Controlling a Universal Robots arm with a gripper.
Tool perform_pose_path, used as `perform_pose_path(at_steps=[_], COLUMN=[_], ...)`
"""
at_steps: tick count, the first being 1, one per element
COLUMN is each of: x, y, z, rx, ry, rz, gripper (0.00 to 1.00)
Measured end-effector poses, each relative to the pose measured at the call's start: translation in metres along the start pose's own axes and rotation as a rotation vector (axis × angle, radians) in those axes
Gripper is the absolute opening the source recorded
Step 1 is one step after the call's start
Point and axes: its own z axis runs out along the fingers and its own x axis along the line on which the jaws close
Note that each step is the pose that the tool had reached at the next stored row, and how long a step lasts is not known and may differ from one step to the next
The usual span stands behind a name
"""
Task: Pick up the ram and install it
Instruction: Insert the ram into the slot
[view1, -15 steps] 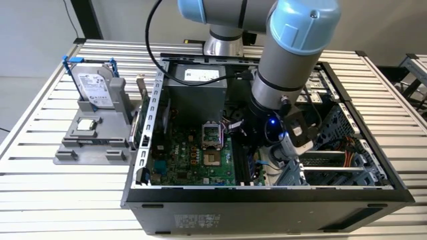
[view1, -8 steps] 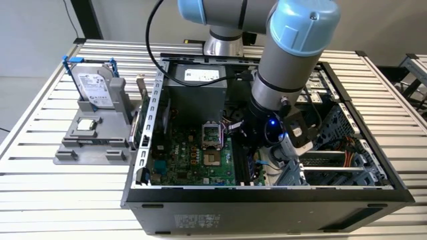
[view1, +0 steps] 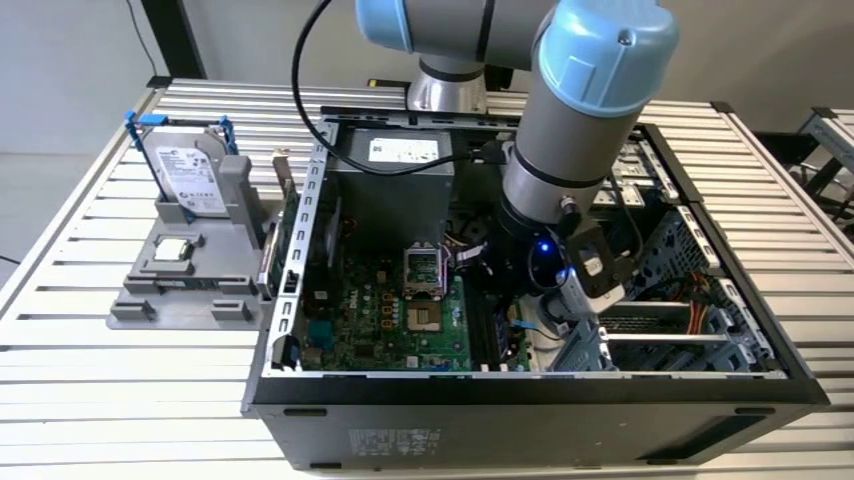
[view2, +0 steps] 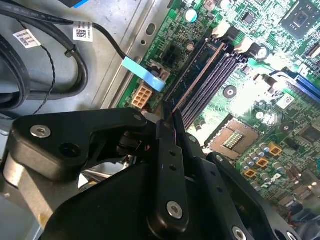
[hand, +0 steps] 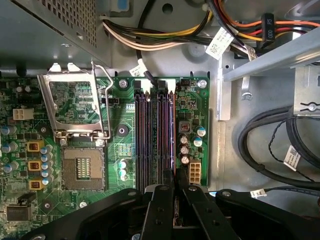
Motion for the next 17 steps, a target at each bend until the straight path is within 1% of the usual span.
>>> perform_pose_path(at_steps=[5, 6, 9, 11, 17], x=[0.0000, -0.0001, 0.0000, 0.0000, 0.0004], y=[0.0001, 0.0001, 0.0000, 0.0001, 0.0003], z=[0.0001, 0.0001, 0.0000, -0.0040, -0.0309], rx=[-0.0003, -0.0003, -0.0002, -0.0003, -0.0003], ry=[-0.0001, -0.0001, 0.0001, 0.0026, 0.0035], rz=[0.000, 0.000, 0.000, 0.004, 0.009], gripper=[0.00, 1.00, 1.00, 1.00, 1.00])
